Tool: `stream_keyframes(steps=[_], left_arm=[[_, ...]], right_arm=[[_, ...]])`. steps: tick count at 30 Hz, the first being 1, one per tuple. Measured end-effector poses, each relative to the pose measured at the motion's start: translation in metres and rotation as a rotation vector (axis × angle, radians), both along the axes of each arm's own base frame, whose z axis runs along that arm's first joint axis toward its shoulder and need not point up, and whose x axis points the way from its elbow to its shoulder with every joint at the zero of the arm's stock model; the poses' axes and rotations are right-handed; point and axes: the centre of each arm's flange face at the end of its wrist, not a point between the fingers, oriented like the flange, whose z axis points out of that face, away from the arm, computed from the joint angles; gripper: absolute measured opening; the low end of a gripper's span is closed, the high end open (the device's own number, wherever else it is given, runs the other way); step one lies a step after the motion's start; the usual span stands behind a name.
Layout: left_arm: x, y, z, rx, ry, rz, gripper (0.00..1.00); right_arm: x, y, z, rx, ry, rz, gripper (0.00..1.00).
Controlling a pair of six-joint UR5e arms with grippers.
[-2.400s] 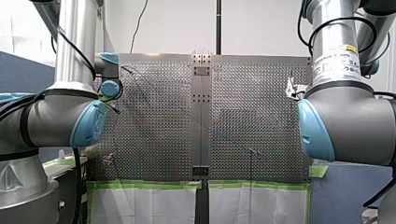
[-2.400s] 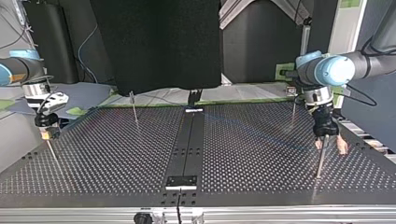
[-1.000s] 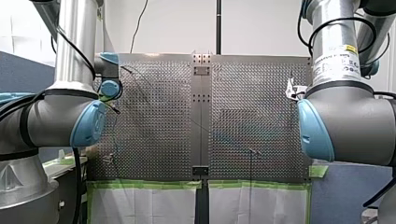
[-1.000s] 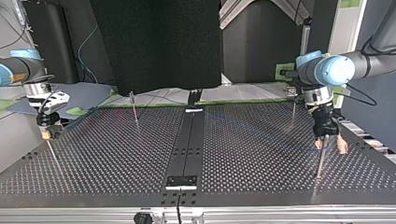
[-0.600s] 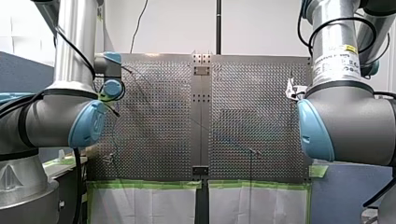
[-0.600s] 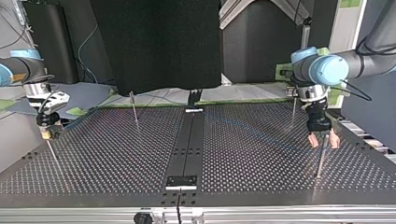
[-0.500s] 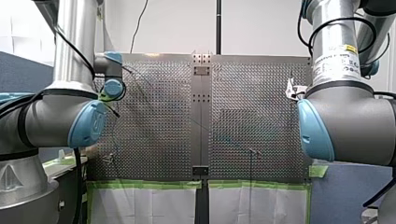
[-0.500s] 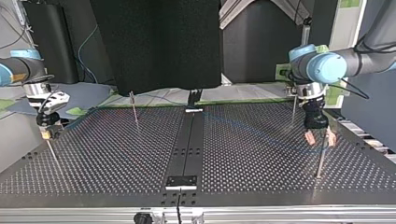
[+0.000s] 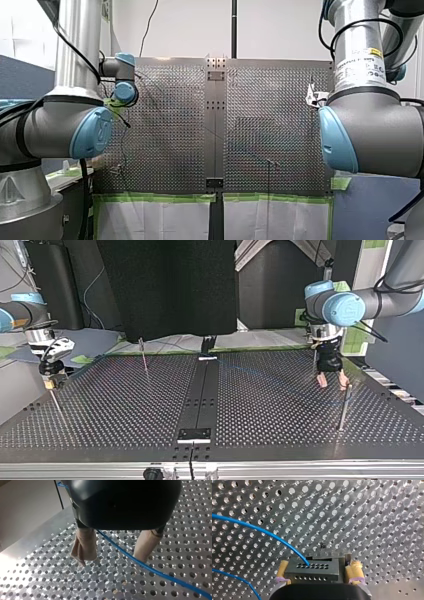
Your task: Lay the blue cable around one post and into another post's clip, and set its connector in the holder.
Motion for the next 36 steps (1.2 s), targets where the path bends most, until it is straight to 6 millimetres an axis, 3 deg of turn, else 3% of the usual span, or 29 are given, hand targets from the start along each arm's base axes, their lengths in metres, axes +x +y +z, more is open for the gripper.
stream_keyframes(steps=[7, 20, 36], left_arm=[[-0.005, 0.001, 0.008, 0.003, -0.01, 0.032, 1.0], [-0.027, -0.002, 0.0, -0.005, -0.032, 0.027, 1.0], [-0.072, -0.014, 0.014, 0.04, -0.063, -0.031, 1.0]], right_arm=[[0.0, 0.0, 0.0, 0.0, 0.0, 0.0, 1.0], [0.0, 0.0, 0.0, 0.0, 0.0, 0.0, 1.0], [0.0, 0.0, 0.0, 0.0, 0.0, 0.0, 1.0]])
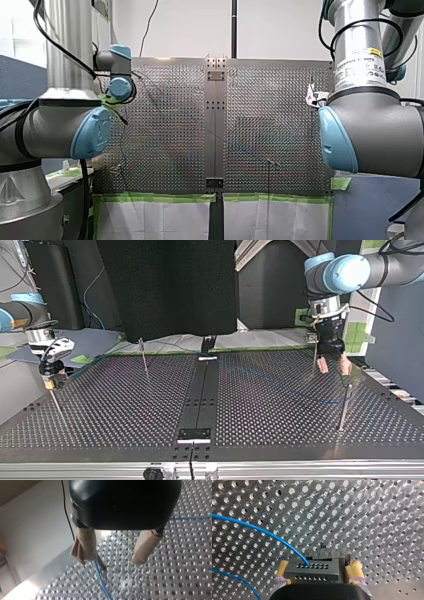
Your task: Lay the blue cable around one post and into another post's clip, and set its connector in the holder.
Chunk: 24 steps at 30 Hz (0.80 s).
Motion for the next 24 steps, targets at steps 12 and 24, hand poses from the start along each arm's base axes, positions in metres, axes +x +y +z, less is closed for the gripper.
stream_keyframes(steps=[12, 24], left_arm=[[-0.042, -0.033, -0.019, 0.099, 0.016, -0.1, 1.0], [-0.068, -0.064, -0.085, 0.196, 0.153, -0.135, 1.0]], right_arm=[[0.0, 0.0, 0.0, 0.0, 0.0, 0.0, 1.0], [0.0, 0.0, 0.0, 0.0, 0.0, 0.0, 1.0]])
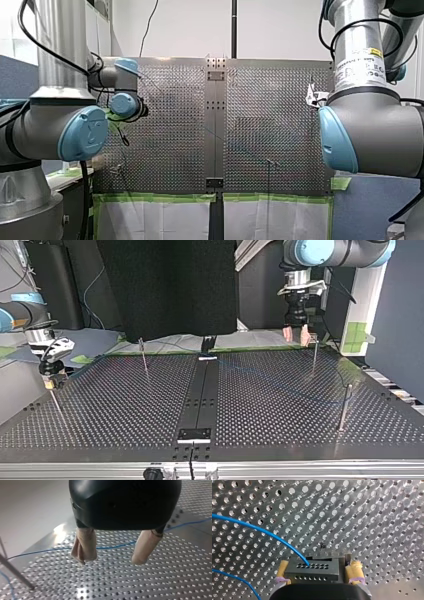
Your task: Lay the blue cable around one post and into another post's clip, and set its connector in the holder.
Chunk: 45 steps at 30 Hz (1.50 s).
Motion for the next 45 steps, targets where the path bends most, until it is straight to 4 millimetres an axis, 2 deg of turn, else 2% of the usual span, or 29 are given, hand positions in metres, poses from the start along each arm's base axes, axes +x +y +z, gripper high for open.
stream_keyframes(steps=[14, 27, 32, 45], left_arm=[[-0.005, -0.032, -0.034, 0.119, 0.037, -0.003, 1.0], [-0.031, -0.059, -0.08, 0.284, 0.188, -0.021, 1.0], [-0.042, -0.069, -0.084, 0.343, 0.206, -0.027, 1.0], [-0.065, -0.098, -0.082, 0.456, 0.166, -0.066, 1.0]], right_arm=[[0.0, 0.0, 0.0, 0.0, 0.0, 0.0, 1.0], [0.0, 0.0, 0.0, 0.0, 0.0, 0.0, 1.0], [0.0, 0.0, 0.0, 0.0, 0.0, 0.0, 1.0], [0.0, 0.0, 0.0, 0.0, 0.0, 0.0, 1.0]])
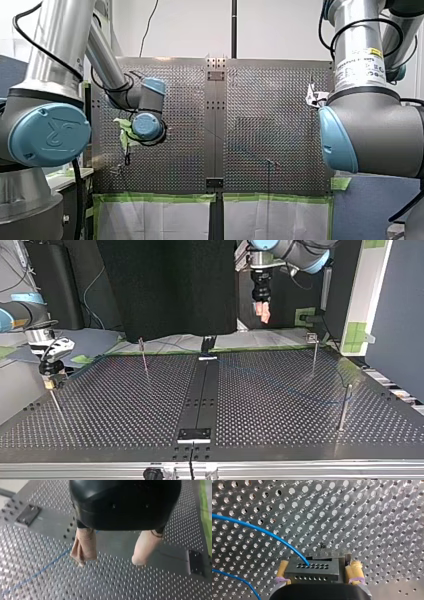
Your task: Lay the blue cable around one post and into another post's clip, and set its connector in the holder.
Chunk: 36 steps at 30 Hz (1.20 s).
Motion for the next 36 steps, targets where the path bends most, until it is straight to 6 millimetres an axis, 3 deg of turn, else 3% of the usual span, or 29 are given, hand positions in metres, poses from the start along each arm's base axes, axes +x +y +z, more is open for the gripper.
stream_keyframes(steps=[17, 22, 36], left_arm=[[-0.029, -0.061, 0.01, 0.053, -0.118, -0.287, 1.0], [-0.047, -0.078, 0.009, 0.052, -0.113, -0.386, 1.0], [-0.093, -0.09, -0.004, 0.073, -0.056, -0.438, 1.0]], right_arm=[[0.0, 0.0, 0.0, 0.0, 0.0, 0.0, 1.0], [0.0, 0.0, 0.0, 0.0, 0.0, 0.0, 1.0], [0.0, 0.0, 0.0, 0.0, 0.0, 0.0, 1.0]])
